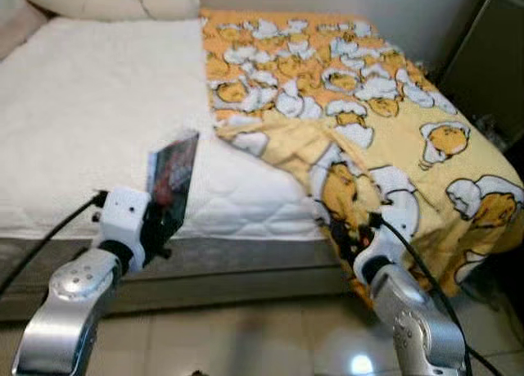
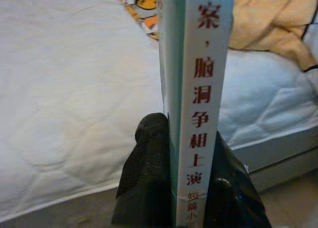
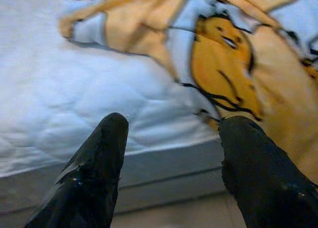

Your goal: Clean up the room

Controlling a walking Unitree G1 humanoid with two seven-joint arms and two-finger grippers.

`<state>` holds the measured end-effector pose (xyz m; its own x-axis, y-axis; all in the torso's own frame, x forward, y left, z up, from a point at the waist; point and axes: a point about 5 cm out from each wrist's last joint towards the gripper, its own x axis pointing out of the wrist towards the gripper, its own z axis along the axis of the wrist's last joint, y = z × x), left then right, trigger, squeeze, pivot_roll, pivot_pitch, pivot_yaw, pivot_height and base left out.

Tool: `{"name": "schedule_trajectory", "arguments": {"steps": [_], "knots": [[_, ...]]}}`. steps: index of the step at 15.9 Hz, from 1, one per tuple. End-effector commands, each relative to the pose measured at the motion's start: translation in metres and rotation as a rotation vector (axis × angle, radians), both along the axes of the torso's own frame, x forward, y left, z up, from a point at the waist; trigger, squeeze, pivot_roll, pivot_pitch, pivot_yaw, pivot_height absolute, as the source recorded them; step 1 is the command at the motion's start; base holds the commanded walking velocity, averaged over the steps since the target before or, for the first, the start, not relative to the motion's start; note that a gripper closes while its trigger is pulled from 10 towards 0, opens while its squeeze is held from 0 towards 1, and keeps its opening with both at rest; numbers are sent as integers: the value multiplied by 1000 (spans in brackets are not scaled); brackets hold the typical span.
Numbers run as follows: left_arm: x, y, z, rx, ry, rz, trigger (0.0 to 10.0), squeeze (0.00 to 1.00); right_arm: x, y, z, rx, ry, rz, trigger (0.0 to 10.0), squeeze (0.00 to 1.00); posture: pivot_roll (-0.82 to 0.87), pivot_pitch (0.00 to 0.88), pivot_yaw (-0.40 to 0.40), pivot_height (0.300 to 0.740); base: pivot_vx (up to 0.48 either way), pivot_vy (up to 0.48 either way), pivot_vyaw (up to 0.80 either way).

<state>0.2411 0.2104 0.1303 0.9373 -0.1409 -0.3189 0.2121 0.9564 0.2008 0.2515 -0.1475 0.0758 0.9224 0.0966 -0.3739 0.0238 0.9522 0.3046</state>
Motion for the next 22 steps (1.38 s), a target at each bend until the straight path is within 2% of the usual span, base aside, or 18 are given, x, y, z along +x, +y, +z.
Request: {"name": "schedule_trajectory", "arguments": {"steps": [1, 16, 20, 22], "knots": [[3, -6, 8, -7, -39, -28, 10000, 0, -1, -12, -5, -19, 16, -30, 10000, 0, -51, 0, -24, 740, 0, 412, 0], [10, -10, 8, -13, -52, -29, 10000, 0, 6, -3, 12, -53, -41, 37, 10000, 0, -57, 0, -29, 740, 0, 411, 0], [15, -7, 12, -26, -84, 6, 10000, 0, 11, 2, 17, -68, -67, 80, 10000, 0, -61, 0, -27, 740, 0, 372, 0], [18, -7, 16, -28, -112, 24, 10000, 0, 12, 3, 18, -66, -74, 88, 10000, 0, -60, 0, -27, 740, 0, 0, 0]]}}
